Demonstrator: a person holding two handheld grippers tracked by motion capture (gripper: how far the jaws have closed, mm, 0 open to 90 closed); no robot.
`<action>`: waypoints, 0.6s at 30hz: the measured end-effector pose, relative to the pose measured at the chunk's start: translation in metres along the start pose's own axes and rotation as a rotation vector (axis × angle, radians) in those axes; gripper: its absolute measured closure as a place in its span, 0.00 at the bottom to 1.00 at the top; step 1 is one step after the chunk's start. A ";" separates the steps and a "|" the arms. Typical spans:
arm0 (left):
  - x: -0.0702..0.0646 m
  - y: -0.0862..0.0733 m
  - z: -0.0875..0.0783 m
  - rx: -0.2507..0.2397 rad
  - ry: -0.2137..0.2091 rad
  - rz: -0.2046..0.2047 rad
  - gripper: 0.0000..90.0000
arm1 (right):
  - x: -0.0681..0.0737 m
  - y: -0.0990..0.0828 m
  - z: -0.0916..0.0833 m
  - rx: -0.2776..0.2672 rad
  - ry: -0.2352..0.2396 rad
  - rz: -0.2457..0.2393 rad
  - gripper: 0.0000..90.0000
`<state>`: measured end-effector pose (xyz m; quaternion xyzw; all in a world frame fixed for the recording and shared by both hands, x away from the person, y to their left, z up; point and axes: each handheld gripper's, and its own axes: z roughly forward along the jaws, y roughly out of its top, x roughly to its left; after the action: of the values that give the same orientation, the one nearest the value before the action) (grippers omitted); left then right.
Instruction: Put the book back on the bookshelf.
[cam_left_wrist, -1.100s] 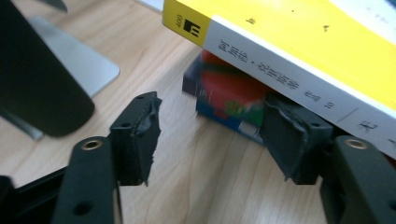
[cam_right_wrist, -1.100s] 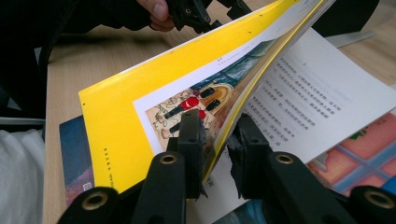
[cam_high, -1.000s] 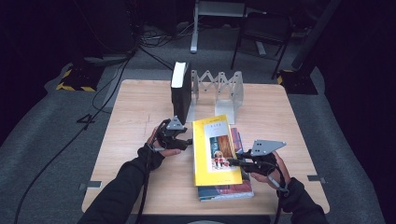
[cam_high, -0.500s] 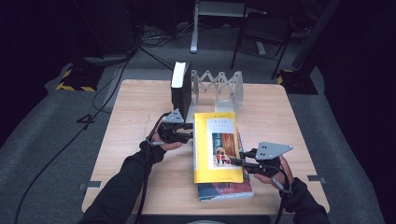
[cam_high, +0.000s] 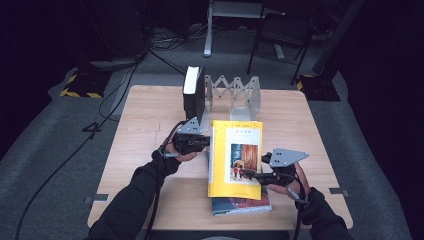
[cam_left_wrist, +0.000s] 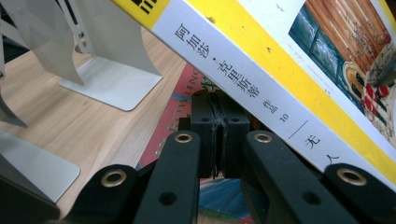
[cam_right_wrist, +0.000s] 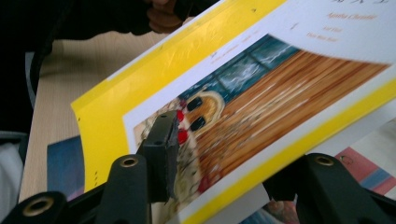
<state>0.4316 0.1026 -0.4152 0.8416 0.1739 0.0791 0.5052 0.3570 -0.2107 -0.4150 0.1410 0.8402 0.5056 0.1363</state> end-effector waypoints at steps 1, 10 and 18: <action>0.000 0.001 0.000 0.001 0.003 0.004 0.97 | -0.002 0.001 0.000 -0.007 -0.005 0.007 0.67; 0.003 0.014 -0.005 -0.038 0.020 0.008 0.99 | -0.006 0.007 -0.001 -0.025 -0.087 -0.015 0.86; -0.004 0.026 -0.011 -0.073 0.038 0.015 0.97 | -0.002 0.007 -0.006 -0.083 -0.193 -0.051 0.92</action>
<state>0.4302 0.0989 -0.3870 0.8220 0.1743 0.1050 0.5318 0.3569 -0.2129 -0.4057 0.1619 0.8049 0.5202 0.2352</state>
